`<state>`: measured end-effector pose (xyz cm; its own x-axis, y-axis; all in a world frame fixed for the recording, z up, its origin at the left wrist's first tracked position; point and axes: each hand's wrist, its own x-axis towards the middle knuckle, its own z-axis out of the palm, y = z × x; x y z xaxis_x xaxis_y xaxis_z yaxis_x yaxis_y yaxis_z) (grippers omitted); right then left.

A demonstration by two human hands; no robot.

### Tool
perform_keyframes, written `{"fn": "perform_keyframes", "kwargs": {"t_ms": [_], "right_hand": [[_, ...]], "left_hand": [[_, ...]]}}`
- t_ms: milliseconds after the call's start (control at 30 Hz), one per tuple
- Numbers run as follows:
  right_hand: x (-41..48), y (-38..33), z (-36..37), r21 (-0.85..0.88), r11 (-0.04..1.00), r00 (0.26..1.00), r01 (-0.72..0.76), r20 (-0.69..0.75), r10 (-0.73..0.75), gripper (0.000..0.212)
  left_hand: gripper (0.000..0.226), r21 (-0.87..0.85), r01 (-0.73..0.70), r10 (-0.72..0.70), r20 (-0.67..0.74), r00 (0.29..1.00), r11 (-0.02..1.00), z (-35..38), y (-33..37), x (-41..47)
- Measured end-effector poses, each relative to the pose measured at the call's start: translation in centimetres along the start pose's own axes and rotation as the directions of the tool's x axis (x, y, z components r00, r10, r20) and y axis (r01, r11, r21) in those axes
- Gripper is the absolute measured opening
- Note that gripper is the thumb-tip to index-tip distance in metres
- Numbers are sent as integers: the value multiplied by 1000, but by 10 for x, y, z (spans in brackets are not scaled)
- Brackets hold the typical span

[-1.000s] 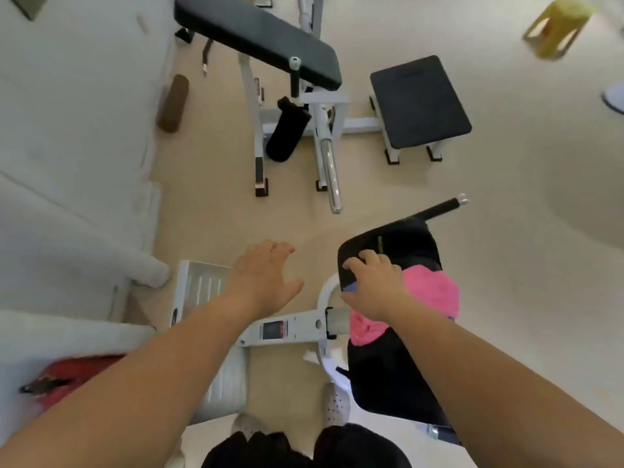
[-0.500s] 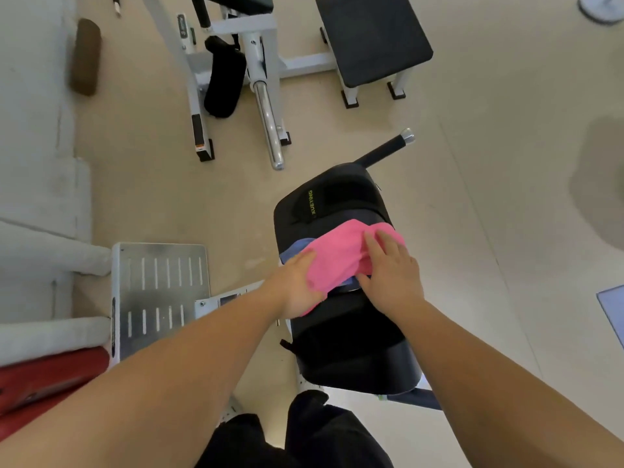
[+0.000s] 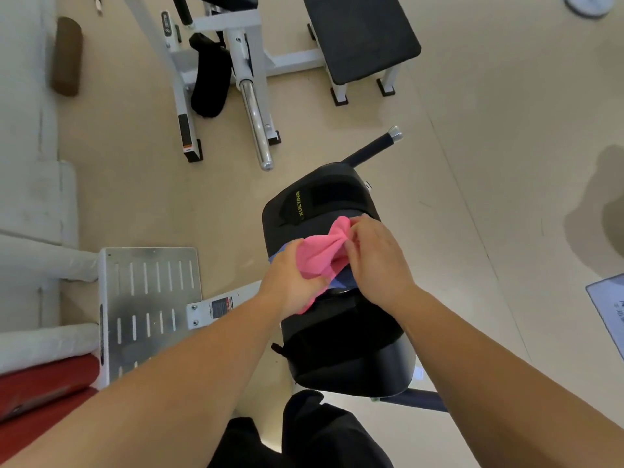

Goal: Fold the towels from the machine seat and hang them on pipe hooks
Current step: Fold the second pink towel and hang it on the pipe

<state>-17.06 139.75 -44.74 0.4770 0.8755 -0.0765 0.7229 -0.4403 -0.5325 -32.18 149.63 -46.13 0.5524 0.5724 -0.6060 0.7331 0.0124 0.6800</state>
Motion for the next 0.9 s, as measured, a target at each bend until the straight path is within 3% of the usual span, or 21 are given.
{"fn": "perform_keyframes", "kwargs": {"t_ms": [100, 200, 300, 500, 567, 633, 733, 833, 900], "right_hand": [[-4, -28, -19, 98, 995, 1000, -6, 5, 6, 19], [-6, -56, -37, 233, 972, 1000, 24, -18, -20, 16], [-2, -86, -58, 407, 911, 997, 69, -45, -56, 10], [5, -177, -92, 537, 835, 992, 123, -58, -108, 6], [5, -214, -97, 656, 753, 998, 55, -52, -28, 6], [3, -254, -99, 764, 645, 999, -29, 1, 44, 4], [-4, -311, -95, 910, 359, 978, -207, 188, 86, 9], [-18, -361, -83, 933, 195, 950, -303, 311, -14, 19], [-29, -388, -73, 933, 175, 940, -316, 333, -78, 25]], "left_hand": [[105, 9, -42, 42, -25, 999, 999, -15, 2, -8], [88, -77, -83, 83, -3, 997, 994, -35, 9, -27], [85, -182, -80, 77, -21, 997, 980, -55, 15, -53], [32, -372, 12, -81, -171, 982, 928, -102, -1, -123], [23, -398, 31, -98, -149, 984, 917, -119, -11, -148], [38, -422, 42, -112, -142, 983, 906, -135, -22, -173], [69, -503, 0, -118, -203, 972, 864, -158, -41, -208], [47, -632, -120, -123, -326, 937, 766, -181, -65, -233], [20, -744, -215, -189, -418, 888, 633, -199, -85, -244]]}}
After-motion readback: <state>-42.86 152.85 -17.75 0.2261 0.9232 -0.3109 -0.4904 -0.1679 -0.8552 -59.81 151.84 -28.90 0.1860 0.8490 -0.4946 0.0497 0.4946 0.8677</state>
